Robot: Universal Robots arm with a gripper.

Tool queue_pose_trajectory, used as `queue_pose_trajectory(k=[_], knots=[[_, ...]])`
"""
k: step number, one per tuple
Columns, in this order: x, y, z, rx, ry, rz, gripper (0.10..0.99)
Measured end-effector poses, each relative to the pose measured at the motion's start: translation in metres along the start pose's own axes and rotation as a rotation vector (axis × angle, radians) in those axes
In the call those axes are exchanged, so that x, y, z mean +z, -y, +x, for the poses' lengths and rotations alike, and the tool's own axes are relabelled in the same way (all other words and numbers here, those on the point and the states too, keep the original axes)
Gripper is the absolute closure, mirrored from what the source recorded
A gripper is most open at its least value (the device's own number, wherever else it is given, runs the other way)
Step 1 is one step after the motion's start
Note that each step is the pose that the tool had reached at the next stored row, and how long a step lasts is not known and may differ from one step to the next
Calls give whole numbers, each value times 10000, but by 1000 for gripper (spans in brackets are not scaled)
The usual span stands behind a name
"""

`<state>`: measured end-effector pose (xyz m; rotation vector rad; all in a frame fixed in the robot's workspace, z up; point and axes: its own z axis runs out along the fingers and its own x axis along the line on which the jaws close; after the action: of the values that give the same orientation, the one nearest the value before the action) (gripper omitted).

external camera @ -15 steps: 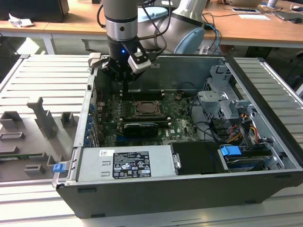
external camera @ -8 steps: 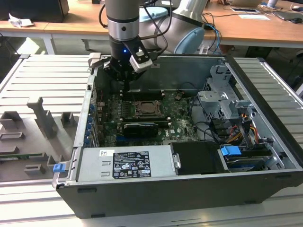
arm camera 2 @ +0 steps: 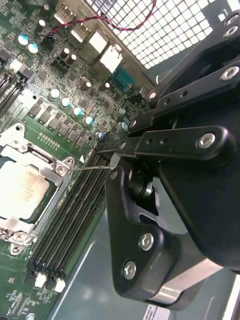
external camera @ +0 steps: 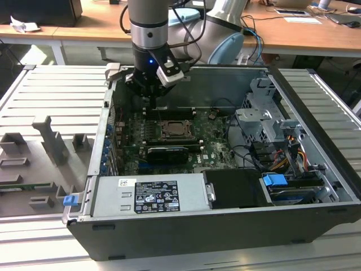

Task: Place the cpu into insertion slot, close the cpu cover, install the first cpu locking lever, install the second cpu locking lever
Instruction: 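Install the first cpu locking lever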

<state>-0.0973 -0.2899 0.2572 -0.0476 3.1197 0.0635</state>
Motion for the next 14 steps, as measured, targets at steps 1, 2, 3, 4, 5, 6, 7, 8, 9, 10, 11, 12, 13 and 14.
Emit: queue_pose_trajectory(k=[1,2,3,4,5,6,7,8,9,10,11,12,13,14], knots=[[1,0,-2,0,0,0,980],[3,0,-9,-1,1,-1,980],[7,1,-19,0,0,-1,980],[16,1,-30,0,-1,1,980],[23,2,-43,1,-1,1,980],[27,3,-57,1,-1,1,980],[34,4,-78,1,0,0,980],[38,5,-105,0,0,0,980],[44,6,-133,-1,-1,0,980],[48,7,-157,0,-1,0,980],[52,7,-182,1,0,0,980],[56,8,-205,0,0,-1,980],[61,8,-240,-1,-1,2,980],[64,8,-259,0,0,5,980]])
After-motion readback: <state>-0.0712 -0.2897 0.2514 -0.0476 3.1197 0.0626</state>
